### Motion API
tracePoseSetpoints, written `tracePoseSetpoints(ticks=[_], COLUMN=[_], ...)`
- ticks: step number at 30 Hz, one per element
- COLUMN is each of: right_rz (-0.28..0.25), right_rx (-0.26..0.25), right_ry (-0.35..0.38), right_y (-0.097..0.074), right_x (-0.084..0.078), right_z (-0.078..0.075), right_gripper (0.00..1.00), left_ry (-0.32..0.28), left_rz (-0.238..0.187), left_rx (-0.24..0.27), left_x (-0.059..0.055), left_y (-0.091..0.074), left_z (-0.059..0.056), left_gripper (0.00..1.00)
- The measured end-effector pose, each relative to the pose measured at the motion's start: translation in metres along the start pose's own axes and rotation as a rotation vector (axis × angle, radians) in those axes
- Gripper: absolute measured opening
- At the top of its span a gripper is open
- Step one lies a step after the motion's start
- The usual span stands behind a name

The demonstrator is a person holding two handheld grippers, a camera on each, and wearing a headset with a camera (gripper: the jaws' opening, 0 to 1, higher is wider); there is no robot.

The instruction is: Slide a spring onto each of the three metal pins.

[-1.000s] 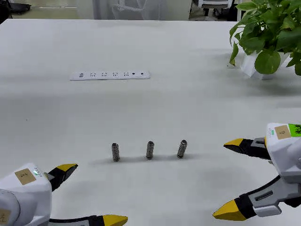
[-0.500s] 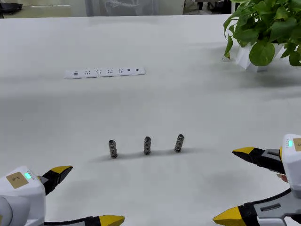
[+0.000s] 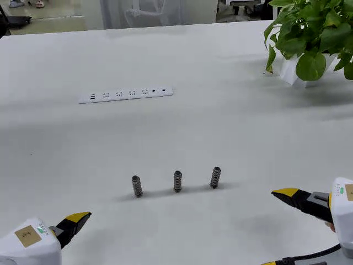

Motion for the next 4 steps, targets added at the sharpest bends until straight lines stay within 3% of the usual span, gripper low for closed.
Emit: tracePoseSetpoints(ticks=[2,4], right_rz=[-0.059,-0.082], right_rx=[-0.048,-0.031], right_ry=[0.040,0.082], right_y=[-0.0007,-0.0004], right_x=[0.0063,0.0075], right_z=[0.0012,0.0084], right_gripper=[0.97,0.97], left_ry=[0.011,0.020], left_rz=[0.006,0.012], left_rx=[0.002,0.002], left_x=[0.0002,-0.0003], left_y=[-0.0019,-0.0023], left_z=[-0.0006,0.0015], left_gripper=[1.00,1.00])
Point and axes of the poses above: the centre of the closed fingertips' face, and the gripper's own axes: y roughly forward along the fingers, z roughly to its left, x roughly out of its top, the point moved 5 cm from there along -y, roughly backward along the fingers, and after that the axes turned 3 degrees about -z, right-handed, at the moved point
